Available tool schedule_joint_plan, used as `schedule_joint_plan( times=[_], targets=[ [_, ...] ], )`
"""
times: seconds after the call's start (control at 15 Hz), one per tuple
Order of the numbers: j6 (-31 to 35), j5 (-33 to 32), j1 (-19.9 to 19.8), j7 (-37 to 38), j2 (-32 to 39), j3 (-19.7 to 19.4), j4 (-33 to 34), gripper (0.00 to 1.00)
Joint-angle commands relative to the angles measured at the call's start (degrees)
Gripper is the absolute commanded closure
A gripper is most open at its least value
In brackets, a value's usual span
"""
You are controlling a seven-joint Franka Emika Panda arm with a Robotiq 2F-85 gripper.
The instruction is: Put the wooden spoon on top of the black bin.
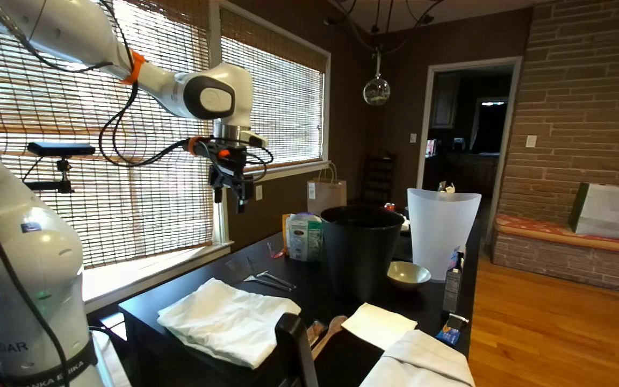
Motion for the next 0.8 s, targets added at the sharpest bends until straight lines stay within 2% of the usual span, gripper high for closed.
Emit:
schedule_joint_plan(
  times=[0.0, 0.2, 0.4, 0.6, 0.73],
  targets=[
    [1.7, -1.0, 0.1, -9.1, 3.4, -2.1, -1.4, 0.0],
    [5.7, -4.9, -1.6, -15.1, 7.2, -3.9, -2.2, 0.0],
    [13.3, -9.3, -4.0, -21.4, 11.1, -6.7, -2.9, 0.0],
    [21.7, -14.7, -7.7, -22.4, 15.7, -9.2, -3.2, 0.0],
    [26.9, -19.4, -10.9, -20.3, 19.3, -10.3, -3.1, 0.0]
  ],
)
